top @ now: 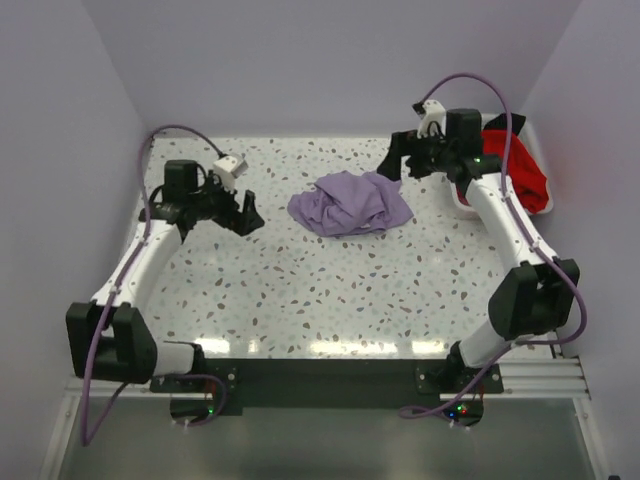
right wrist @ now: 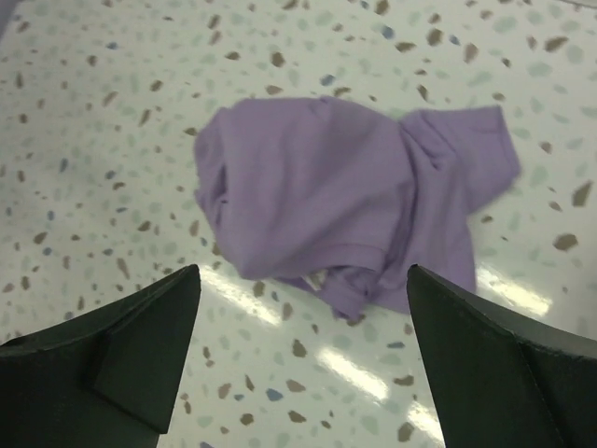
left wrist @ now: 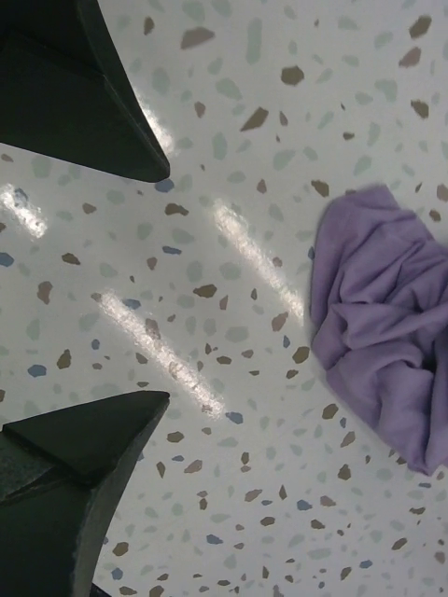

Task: Fold and stack the t-shirts
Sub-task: Move the tshirt to the center of the board, then flatten the tshirt out

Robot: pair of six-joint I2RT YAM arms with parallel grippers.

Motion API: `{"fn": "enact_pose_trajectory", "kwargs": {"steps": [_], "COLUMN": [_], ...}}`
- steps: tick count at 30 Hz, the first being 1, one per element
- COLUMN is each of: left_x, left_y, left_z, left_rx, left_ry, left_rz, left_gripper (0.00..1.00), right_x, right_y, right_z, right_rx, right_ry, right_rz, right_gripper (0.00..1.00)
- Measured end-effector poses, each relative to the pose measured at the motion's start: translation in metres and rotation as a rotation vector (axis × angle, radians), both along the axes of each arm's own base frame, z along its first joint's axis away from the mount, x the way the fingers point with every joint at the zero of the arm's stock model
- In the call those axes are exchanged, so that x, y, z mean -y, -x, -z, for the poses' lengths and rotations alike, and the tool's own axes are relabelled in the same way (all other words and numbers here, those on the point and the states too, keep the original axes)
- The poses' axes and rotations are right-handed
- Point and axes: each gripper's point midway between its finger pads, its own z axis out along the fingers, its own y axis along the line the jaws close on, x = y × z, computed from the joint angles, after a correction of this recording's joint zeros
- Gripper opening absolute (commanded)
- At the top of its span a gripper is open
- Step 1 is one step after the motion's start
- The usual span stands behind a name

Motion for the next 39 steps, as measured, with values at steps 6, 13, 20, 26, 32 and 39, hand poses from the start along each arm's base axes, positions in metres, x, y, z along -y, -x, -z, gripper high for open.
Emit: {"fn": "enact_pose_trajectory", "kwargs": {"steps": [6, 13, 20, 26, 32, 39], "left_x": [0.067, 0.127, 0.152, 0.146, 0.101, 0.003], "left_y": [-0.020, -0.064, -0.099, -0.113, -0.125, -0.133], "left_z": [0.058, 0.104, 0.129, 0.155, 0.148, 0.094], "left_rx": [-0.111, -0.149, -0.138, -0.175, -0.198, -0.142], "left_ry": [-0.048, -0.078, -0.093, -0.159, -0.162, -0.184], "left_rz": [0.156, 0.213, 0.196, 0.160, 0.081, -0.054], "left_gripper": [0.99, 0.89, 0.72, 0.28, 0.00, 0.00], "right_x": [0.048, 0.056, 0.065, 0.067, 0.074, 0.097], "right_y": [-0.013, -0.041, -0.056, -0.058, -0.040, -0.015], "right_z": [0.065, 0.161, 0.221, 0.240, 0.239, 0.171], "right_rx": [-0.142, -0.322, -0.412, -0.431, -0.443, -0.381], "right_ry": [0.158, 0.294, 0.375, 0.403, 0.416, 0.322], "right_rz": [0.088, 0.093, 0.104, 0.077, 0.051, 0.079], "right_gripper": [0.93, 0.87, 0.72, 0.12, 0.00, 0.00]}}
